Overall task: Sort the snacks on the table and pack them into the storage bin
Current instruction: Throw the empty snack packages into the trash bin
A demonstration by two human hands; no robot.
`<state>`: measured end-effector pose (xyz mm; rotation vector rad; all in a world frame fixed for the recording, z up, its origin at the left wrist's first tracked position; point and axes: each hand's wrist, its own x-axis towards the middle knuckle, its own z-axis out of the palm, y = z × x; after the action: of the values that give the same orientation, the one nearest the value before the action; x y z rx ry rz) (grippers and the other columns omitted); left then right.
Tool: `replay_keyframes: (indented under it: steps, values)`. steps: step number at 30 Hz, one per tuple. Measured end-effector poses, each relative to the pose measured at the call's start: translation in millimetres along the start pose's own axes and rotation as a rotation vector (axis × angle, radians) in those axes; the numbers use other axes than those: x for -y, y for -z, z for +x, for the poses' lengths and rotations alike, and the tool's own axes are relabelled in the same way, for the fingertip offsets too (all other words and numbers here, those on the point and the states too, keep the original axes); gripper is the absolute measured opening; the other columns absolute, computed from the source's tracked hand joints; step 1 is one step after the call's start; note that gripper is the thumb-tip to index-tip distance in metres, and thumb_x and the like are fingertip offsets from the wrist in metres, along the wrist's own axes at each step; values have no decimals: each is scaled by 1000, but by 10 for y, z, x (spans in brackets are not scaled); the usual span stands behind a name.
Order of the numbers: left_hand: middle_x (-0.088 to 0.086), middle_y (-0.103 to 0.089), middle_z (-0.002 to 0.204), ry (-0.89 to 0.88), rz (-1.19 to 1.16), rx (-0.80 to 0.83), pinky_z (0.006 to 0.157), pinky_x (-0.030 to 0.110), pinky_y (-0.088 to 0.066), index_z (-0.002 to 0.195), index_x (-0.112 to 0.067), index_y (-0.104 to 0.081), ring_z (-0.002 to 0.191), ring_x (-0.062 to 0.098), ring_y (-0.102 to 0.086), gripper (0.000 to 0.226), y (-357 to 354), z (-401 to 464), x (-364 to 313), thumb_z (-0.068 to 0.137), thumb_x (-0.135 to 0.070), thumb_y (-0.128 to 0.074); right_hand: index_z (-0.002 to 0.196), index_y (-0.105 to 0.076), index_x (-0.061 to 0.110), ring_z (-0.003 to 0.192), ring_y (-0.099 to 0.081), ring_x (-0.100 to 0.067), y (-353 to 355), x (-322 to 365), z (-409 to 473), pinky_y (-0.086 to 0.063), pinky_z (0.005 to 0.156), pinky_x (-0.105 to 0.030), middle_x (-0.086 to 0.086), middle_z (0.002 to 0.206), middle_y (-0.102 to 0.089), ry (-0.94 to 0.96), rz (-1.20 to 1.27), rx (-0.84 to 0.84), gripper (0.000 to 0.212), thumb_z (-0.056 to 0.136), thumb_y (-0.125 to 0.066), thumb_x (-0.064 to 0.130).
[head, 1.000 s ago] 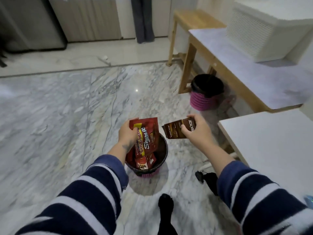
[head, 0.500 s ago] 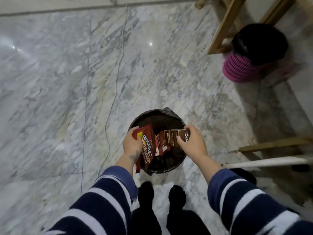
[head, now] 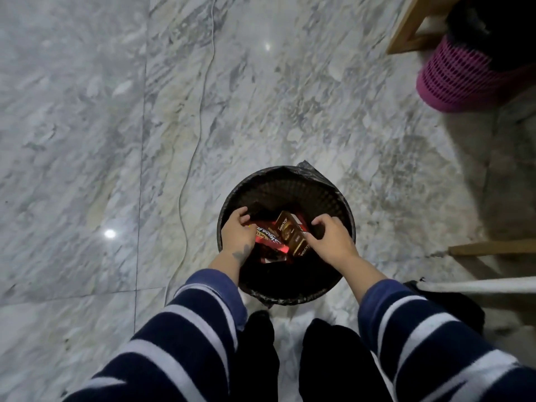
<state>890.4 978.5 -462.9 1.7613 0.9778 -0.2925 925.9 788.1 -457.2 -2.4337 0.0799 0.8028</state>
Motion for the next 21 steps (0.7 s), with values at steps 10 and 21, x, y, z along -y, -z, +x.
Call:
replay_keyframes:
  steps: [10,21]
  values:
    - [6,-61,118,-332,525,318,95,31,-46,126,-14,-54,112,23,-58,39,730,-1357,-1781,88,-6,-54,123,-54,18,110,-57,-25,1827,843,-1247,-41,82,-25,-8,122,-59,-34,-64,202,36,91,-57,34]
    - [3,-55,133,-936,1103,601,94,31,-43,135,-21,-46,118,22,-54,40,386,-3038,-3654,95,-25,-51,134,-48,18,123,-51,-23,3697,900,-3041,-42,98,-32,-5,138,-50,-174,-67,-198,47,91,-55,33]
